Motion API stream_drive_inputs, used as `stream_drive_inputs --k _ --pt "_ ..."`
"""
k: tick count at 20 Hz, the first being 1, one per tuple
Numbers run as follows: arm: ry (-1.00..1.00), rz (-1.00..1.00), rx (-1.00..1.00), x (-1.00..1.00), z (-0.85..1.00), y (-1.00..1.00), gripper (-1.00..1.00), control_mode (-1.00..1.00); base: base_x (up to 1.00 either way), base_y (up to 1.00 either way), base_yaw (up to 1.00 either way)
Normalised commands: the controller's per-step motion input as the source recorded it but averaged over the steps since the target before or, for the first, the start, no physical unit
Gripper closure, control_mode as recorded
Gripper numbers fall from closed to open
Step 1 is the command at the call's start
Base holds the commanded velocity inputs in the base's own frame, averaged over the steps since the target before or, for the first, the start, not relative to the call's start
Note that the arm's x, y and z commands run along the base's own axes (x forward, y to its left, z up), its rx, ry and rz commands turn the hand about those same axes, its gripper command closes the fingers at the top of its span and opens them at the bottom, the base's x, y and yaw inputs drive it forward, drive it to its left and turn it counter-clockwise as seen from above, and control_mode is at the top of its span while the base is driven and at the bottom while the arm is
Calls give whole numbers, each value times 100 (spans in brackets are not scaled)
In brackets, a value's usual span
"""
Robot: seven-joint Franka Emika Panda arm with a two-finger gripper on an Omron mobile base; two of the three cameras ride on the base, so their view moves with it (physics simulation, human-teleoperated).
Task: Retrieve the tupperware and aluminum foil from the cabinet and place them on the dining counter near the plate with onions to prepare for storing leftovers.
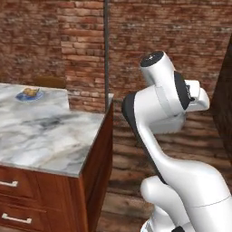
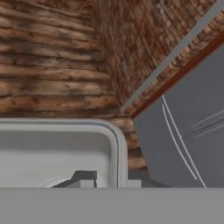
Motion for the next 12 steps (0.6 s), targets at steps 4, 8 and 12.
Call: stream_drive_inputs --k 4,8,12 --pt "0 0 0 0 0 0 100 100 66 -74 -50" --pt "0 0 0 0 0 0 100 100 91 -52 -44" --pt "0 0 0 0 0 0 100 100 100 -34 -31"
